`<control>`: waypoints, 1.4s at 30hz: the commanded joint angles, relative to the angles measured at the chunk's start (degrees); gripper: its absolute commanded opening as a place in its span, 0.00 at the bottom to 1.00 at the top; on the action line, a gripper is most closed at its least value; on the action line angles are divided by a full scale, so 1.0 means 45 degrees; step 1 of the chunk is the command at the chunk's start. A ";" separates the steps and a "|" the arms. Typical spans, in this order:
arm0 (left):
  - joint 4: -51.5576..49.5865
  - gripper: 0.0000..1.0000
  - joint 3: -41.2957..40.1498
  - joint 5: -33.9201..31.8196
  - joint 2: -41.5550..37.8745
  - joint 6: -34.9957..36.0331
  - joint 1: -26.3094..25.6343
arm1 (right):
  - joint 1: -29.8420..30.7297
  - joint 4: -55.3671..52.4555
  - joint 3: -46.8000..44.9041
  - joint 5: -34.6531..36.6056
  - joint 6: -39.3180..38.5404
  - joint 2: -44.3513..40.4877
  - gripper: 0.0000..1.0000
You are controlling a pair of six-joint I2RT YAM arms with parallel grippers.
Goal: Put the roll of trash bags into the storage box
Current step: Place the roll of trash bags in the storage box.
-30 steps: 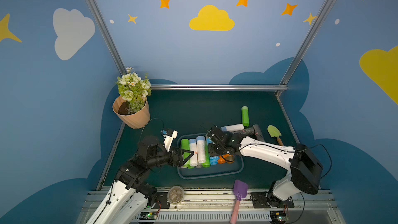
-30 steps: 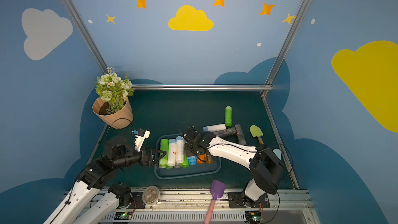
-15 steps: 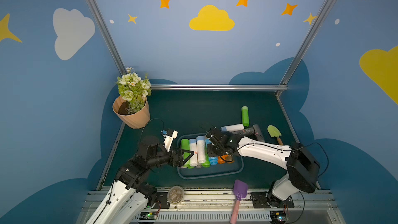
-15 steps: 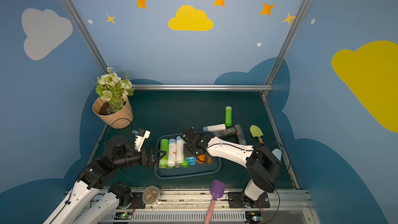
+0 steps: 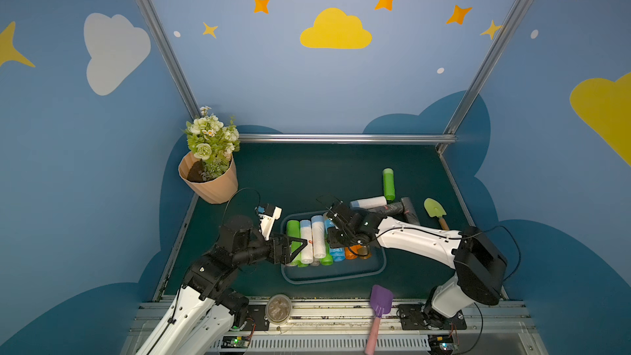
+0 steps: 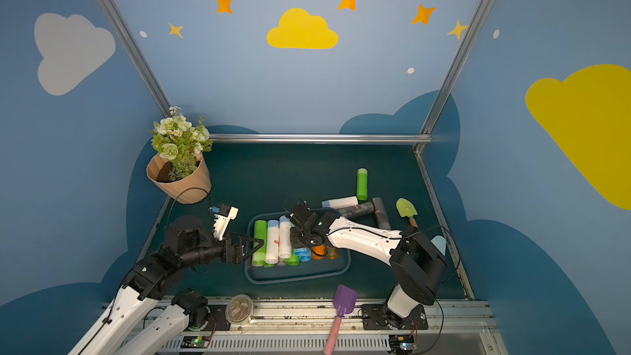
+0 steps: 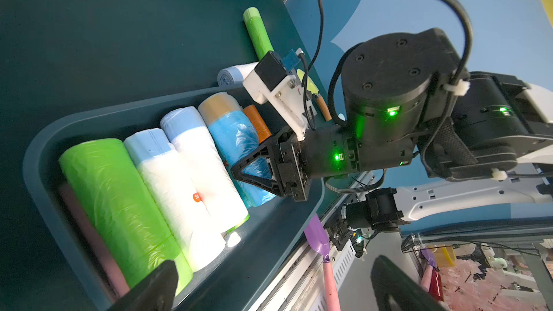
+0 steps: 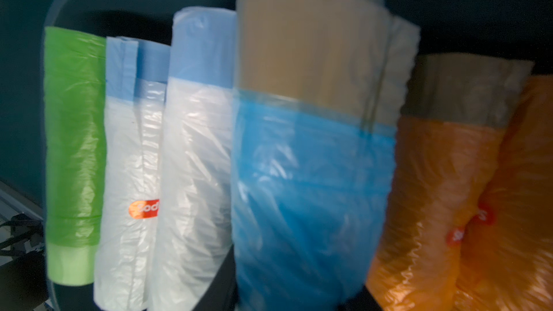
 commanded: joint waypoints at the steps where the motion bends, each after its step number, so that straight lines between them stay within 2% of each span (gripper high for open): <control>1: -0.0094 1.00 0.0032 -0.0079 -0.0105 0.0202 -0.0062 | 0.0069 0.0254 -0.0074 -0.0060 0.0077 0.0179 0.33; 22: -0.0073 1.00 0.0015 -0.0048 -0.0142 0.0206 -0.0085 | 0.0066 0.0222 0.0084 -0.0277 -0.0021 0.0492 0.35; 29: -0.0073 1.00 0.0008 -0.0037 -0.0154 0.0202 -0.0104 | 0.0085 0.0159 0.0079 -0.0183 -0.0021 0.0385 0.41; 42: -0.0073 1.00 0.0032 -0.0011 -0.0135 0.0202 -0.0109 | 0.0125 0.0208 -0.0060 0.0045 -0.0079 -0.0043 0.45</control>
